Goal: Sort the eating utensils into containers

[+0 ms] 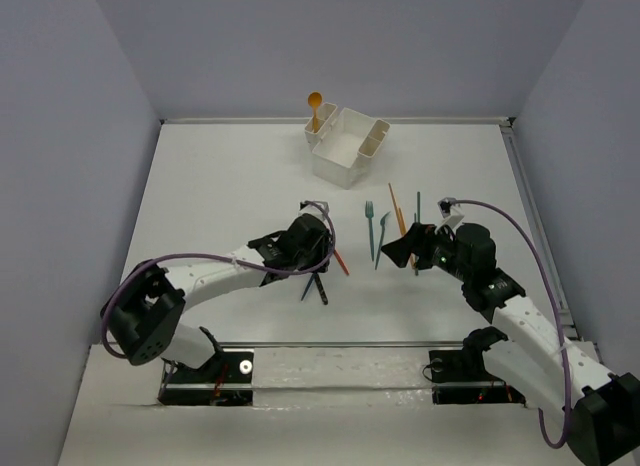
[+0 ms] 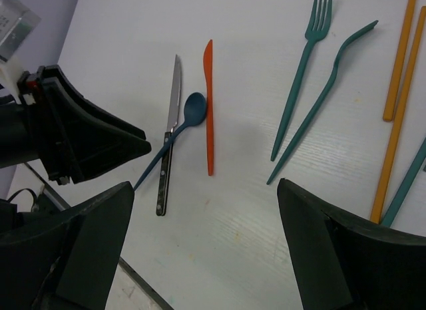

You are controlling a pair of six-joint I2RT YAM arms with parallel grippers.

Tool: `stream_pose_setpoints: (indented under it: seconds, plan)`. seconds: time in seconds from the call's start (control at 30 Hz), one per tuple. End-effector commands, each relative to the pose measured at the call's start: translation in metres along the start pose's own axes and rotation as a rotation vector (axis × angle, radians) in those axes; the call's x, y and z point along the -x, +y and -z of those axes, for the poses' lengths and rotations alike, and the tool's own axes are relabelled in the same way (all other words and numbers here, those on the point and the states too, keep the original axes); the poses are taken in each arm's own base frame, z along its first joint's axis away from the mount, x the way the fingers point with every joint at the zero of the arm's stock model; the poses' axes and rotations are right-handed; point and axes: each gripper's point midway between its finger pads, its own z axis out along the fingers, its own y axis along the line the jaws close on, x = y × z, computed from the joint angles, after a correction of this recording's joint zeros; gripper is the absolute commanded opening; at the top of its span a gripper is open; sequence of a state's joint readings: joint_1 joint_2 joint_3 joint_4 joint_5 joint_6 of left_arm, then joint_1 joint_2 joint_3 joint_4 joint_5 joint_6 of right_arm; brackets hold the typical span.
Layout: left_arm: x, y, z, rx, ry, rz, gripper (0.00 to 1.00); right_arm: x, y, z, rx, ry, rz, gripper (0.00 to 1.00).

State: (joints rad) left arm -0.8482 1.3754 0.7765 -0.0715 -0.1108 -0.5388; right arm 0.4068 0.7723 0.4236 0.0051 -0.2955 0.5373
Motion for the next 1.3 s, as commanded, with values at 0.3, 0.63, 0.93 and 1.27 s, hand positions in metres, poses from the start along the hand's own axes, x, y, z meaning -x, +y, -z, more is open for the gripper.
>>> stream_pose_setpoints:
  seconds: [0.3,0.63,0.93,1.27]
  plan:
    - [0.010,0.004,-0.032,0.111,0.002,-0.131,0.30,0.006,0.008,0.002,0.029,-0.018,0.032,0.94]
    - [-0.003,0.020,-0.042,0.188,0.048,-0.161,0.25,0.007,0.009,0.002,0.037,-0.021,0.032,0.94]
    - [-0.007,0.021,-0.053,0.200,0.069,-0.183,0.17,0.005,0.007,0.002,0.030,-0.019,0.029,0.95]
    - [0.023,0.006,-0.043,0.171,-0.011,-0.158,0.00,0.005,0.008,0.001,0.031,-0.015,0.028,0.99]
